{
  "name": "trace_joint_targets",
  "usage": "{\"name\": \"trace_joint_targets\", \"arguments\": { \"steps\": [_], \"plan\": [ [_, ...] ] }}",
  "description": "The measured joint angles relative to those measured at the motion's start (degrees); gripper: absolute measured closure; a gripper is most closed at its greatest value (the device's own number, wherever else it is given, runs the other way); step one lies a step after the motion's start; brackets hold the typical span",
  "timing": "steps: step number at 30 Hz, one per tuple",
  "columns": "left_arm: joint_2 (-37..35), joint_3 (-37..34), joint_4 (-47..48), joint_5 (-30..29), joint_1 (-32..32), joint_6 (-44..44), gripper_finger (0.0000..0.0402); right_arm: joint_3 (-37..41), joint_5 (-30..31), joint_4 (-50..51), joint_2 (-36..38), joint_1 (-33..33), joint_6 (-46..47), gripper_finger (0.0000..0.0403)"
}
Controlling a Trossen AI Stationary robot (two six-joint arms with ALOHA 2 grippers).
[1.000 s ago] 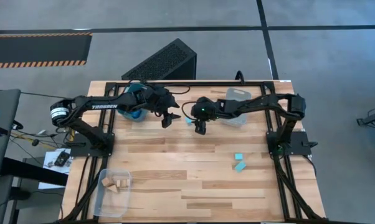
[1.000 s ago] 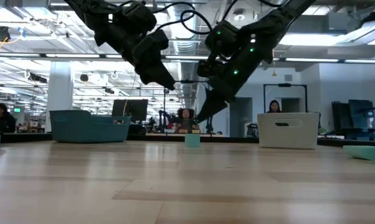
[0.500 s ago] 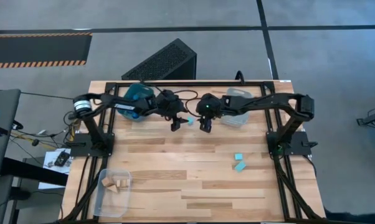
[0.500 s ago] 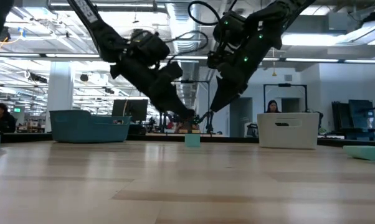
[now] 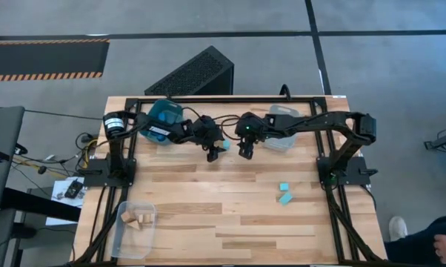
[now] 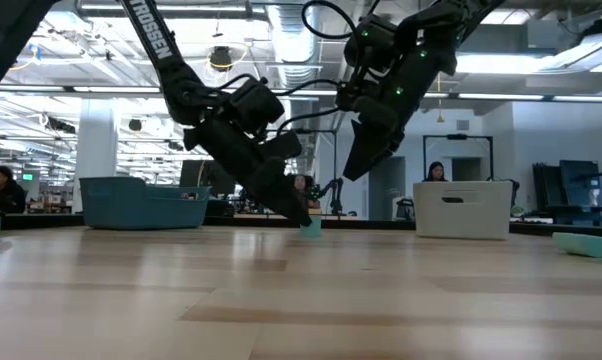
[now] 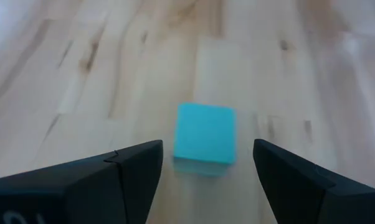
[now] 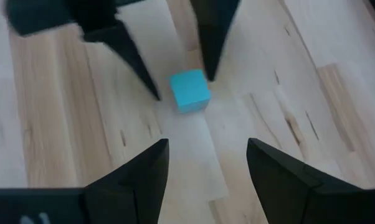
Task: Sort & place blocks by color
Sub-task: Put the top left light blue block into the gray bin
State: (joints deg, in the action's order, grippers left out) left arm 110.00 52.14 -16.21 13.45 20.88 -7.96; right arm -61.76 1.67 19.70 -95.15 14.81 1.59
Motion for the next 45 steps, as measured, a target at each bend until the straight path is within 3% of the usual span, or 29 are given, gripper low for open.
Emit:
{"name": "trace_joint_targets", "arguments": {
  "steps": [5,19,25,32,38,45],
  "plan": [
    [0.0,0.0,-1.8,-4.3,0.0,0.1,0.0185,0.0,-0.1,0.0,0.0,-0.8,1.0,0.0163],
    [-0.4,0.3,-1.2,-0.2,0.7,-0.6,0.03,0.0,-0.2,0.0,0.0,-1.2,3.2,0.0163],
    [-4.5,1.6,-0.9,-0.5,0.9,-2.3,0.0298,0.5,-1.6,-0.7,1.2,-0.4,12.5,0.0163],
    [-11.8,1.7,-0.3,-0.4,0.8,-8.9,0.0298,8.9,-7.6,-15.2,11.5,6.1,28.1,0.0163],
    [-15.1,1.7,-5.9,2.9,0.4,-9.0,0.0299,19.0,-20.8,-33.4,16.9,11.5,46.8,0.0163],
    [-15.1,1.7,-10.2,1.3,-1.7,-10.0,0.0294,20.4,-22.4,-40.3,17.2,10.1,51.4,0.0163]
  ]
}}
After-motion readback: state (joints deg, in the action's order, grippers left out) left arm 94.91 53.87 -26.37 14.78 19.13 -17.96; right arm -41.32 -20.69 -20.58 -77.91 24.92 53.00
